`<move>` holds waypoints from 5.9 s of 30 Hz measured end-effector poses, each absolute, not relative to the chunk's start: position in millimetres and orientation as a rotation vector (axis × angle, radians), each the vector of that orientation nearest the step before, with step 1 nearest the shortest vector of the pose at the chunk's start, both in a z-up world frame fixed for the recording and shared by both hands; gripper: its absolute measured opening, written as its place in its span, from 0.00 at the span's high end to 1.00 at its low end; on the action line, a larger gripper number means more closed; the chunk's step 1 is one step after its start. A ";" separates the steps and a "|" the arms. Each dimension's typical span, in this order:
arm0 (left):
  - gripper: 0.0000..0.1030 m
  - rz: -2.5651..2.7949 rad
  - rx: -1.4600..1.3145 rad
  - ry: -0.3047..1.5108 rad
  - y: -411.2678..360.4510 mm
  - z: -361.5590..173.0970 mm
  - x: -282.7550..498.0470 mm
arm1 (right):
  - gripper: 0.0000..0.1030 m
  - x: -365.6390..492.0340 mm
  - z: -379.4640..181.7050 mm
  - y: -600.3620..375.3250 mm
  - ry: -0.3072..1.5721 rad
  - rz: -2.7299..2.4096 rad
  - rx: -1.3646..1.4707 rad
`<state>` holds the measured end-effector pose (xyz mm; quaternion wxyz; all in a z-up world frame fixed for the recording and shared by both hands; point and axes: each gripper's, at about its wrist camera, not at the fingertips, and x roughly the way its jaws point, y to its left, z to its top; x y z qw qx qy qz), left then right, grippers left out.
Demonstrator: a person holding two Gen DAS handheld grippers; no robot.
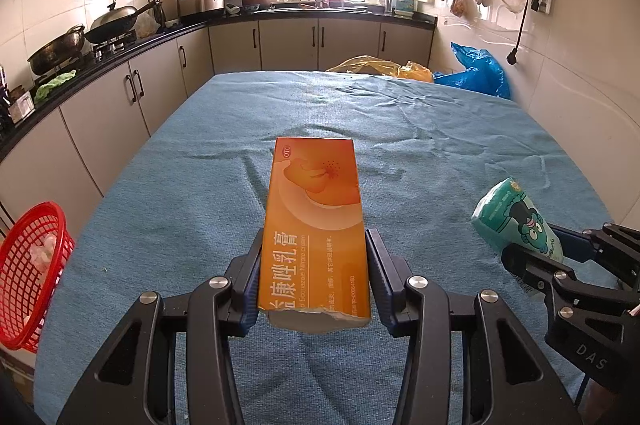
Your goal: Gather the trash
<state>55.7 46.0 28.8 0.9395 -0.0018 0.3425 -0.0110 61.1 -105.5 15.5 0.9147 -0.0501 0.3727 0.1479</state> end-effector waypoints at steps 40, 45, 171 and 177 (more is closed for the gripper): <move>0.57 0.079 -0.015 0.573 91.4 71.3 -26.6 | 0.61 12.4 46.6 -76.6 0.722 0.369 0.014; 0.57 0.094 -0.035 0.566 105.6 72.3 -36.2 | 0.61 2.4 52.5 -55.4 0.714 0.389 -0.020; 0.00 0.666 -0.037 0.544 207.6 63.9 -200.2 | 0.11 -127.1 85.9 33.7 0.467 0.487 -0.258; 0.00 0.671 -0.038 0.540 208.9 63.7 -201.0 | 0.11 -125.8 83.8 35.3 0.476 0.486 -0.259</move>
